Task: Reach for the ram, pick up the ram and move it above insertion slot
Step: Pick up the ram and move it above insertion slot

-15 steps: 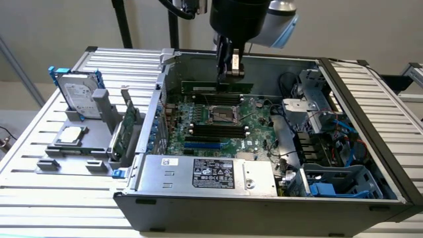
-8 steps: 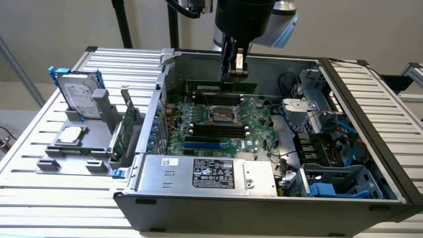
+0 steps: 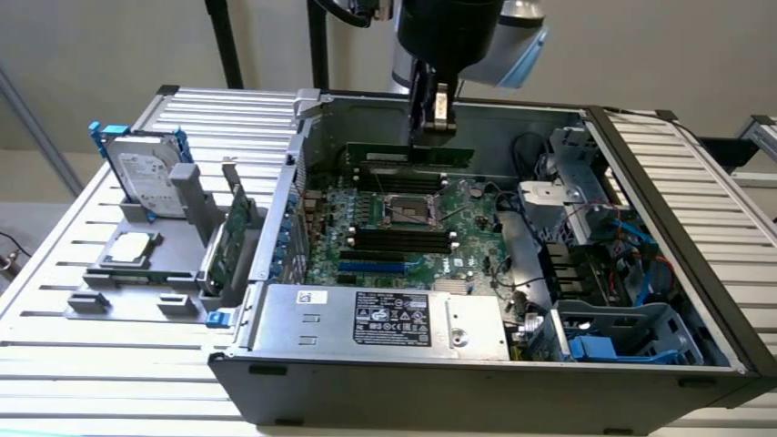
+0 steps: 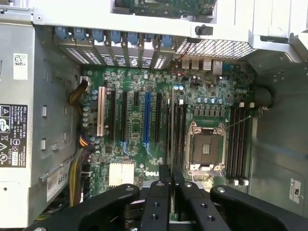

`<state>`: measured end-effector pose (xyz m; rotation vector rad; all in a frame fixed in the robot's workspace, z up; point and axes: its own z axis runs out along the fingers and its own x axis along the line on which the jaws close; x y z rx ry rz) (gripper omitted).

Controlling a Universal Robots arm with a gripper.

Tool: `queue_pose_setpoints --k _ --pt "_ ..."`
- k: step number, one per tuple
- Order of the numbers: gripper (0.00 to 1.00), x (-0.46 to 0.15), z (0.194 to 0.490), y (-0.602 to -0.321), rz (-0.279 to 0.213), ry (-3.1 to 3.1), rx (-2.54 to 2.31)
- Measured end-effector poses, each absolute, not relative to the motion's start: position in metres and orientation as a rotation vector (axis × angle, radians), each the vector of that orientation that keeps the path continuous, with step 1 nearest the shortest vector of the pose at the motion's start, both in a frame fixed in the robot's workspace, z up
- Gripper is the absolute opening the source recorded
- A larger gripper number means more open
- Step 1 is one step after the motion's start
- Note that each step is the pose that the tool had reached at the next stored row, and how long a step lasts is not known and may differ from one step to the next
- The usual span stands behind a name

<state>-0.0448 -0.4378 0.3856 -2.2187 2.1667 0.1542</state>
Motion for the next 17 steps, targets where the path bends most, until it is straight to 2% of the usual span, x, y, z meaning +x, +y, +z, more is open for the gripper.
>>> queue_pose_setpoints --k 7,17 --pt "0.14 -0.0435 0.3834 -0.4268 0.126 2.177 -2.209" --pt "0.14 -0.0412 0.3832 -0.4264 0.123 2.191 -2.197"
